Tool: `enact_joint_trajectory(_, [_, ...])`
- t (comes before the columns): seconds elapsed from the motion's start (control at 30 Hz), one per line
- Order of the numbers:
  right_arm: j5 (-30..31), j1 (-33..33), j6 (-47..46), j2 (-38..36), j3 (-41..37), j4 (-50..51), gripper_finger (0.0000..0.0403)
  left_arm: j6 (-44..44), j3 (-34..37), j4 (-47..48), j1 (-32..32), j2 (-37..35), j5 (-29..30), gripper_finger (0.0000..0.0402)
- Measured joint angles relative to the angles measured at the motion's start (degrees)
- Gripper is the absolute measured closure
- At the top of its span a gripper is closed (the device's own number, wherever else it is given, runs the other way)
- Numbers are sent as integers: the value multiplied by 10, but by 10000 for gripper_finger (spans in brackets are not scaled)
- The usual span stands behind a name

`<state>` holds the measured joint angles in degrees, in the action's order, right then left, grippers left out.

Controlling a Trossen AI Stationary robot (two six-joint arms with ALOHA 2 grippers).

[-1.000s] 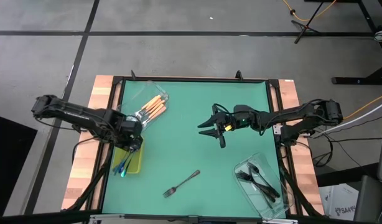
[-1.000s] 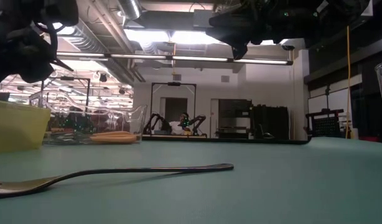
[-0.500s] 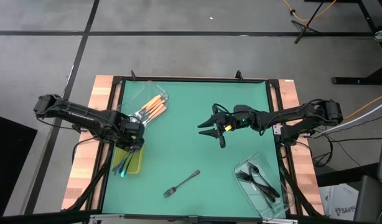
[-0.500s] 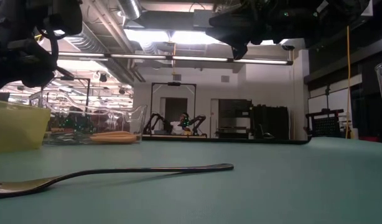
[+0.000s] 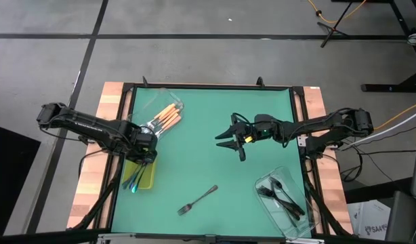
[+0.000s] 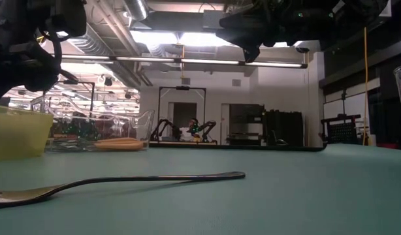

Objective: Sort silverware by color (type)
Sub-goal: Put the blue fork in the yellow bin, then put the black fork in the bottom transparent bin

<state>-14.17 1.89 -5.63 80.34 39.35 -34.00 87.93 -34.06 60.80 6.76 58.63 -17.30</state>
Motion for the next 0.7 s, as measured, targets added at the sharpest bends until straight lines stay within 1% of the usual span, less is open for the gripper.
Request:
enact_joint_trajectory(0.2, [0,0,0,0,0,0,285,0,0,0,0,0,4,336])
enact_joint_trajectory(0.47, [0,0,0,0,0,0,285,0,-4,1,0,-13,-15,338])
enact_joint_trajectory(0.7, [0,0,0,0,0,1,285,0,-42,0,0,-42,-16,338])
